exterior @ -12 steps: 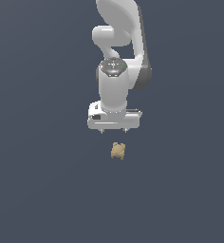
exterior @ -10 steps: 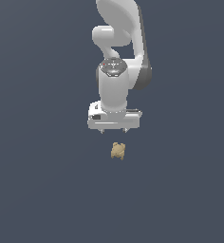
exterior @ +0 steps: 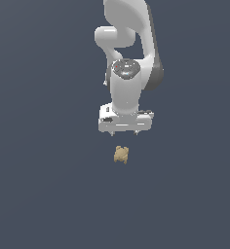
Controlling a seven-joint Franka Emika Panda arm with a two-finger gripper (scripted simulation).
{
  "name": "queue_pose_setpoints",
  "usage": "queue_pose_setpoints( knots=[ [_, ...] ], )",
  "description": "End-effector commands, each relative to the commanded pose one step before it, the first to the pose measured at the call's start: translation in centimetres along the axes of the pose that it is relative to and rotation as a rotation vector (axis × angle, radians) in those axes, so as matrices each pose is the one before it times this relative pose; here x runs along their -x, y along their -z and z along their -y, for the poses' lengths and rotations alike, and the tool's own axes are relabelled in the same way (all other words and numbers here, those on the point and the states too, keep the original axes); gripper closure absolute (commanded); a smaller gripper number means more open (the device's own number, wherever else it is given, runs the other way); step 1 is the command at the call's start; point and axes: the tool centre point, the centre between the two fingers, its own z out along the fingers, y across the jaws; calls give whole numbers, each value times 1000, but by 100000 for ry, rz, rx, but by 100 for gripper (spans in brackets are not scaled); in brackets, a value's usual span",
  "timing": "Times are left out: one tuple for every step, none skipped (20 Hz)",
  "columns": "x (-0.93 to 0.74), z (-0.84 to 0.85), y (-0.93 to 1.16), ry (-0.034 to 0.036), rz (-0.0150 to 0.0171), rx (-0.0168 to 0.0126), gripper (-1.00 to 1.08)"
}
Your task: Pick up the object and move it to a goal position.
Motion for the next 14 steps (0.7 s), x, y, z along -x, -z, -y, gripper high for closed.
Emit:
queue_pose_setpoints(
  knots=[
    [-41, -99, -83, -446, 44, 29, -92],
    [-60, 2, -102, -307, 16, 31, -92],
    [-85, -5, -144, -445, 23, 45, -92],
    [-111, -15, -184, -565, 18, 72, -92],
    [-137, -31, -224, -690, 12, 100, -92],
    [-161, -43, -265, -813, 8, 127, -92],
    [-184, -50, -307, -932, 6, 151, -92],
    [-204, -48, -349, -1047, 8, 173, -92],
    [-225, -48, -395, -1170, 10, 196, -92],
    [-244, -50, -440, -1287, 8, 225, -92],
    [-264, -53, -488, -1407, 2, 258, -92],
    [-281, -54, -536, -1524, -4, 292, -92],
    [-284, -52, -559, -1566, -10, 313, -92],
    [-256, -42, -522, -1437, -16, 300, -92]
  ],
)
